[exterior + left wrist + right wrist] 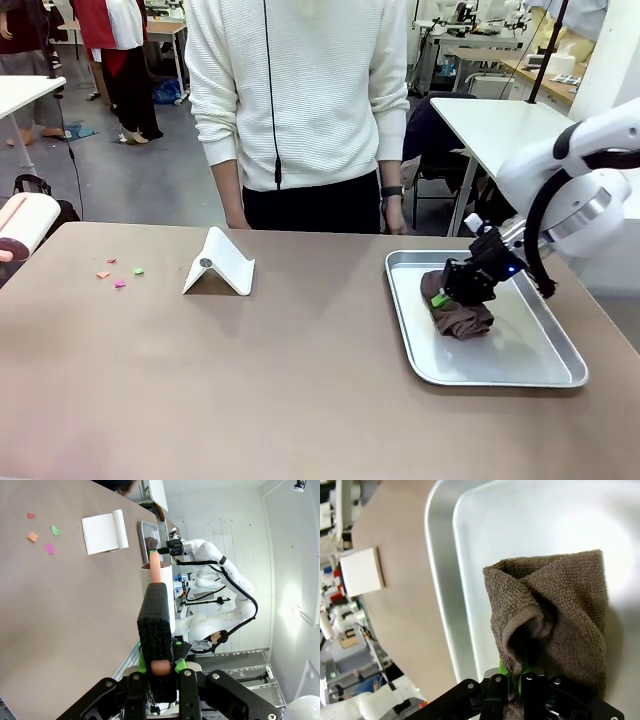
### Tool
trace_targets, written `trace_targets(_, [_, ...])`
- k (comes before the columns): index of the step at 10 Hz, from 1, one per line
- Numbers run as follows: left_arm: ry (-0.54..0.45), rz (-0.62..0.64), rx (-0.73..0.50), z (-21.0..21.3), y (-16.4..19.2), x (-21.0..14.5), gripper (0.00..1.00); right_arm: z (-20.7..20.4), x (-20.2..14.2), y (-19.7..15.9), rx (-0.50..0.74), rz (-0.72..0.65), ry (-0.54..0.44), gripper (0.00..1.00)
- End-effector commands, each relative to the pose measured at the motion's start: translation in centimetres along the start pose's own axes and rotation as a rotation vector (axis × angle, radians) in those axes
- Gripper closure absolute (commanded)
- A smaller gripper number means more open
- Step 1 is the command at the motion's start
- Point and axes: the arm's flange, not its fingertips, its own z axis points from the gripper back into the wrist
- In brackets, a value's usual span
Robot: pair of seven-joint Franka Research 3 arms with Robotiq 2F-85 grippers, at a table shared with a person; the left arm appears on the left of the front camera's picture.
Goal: Clean the surface of the table.
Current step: If a person points to the right, clean the right side of the table with your right hand, and if they point to the left, clean the left side with your left hand.
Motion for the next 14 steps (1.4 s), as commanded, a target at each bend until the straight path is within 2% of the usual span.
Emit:
trace_targets(1, [0.002, -0.016, -0.002, 0.0, -0.4, 0.0, 0.78, -1.9, 0.2, 1.4, 0.009, 0.074, 0.059, 0.93])
trace_targets(4, [0.002, -0.016, -0.002, 0.0, -0.4, 0.0, 0.78, -3.6, -0.7, 2.9, -0.052, 0.119, 0.078, 0.93])
trace_targets(6, [0.002, -0.016, -0.002, 0.0, -0.4, 0.0, 0.78, -3.1, -0.6, 1.9, -0.113, 0.086, 0.026, 0.93])
trace_targets(14, [0.002, -0.016, -0.002, 0.0, -0.4, 0.0, 0.78, 4.2, -1.3, -7.0, -0.144, -0.218, -0.144, 0.93])
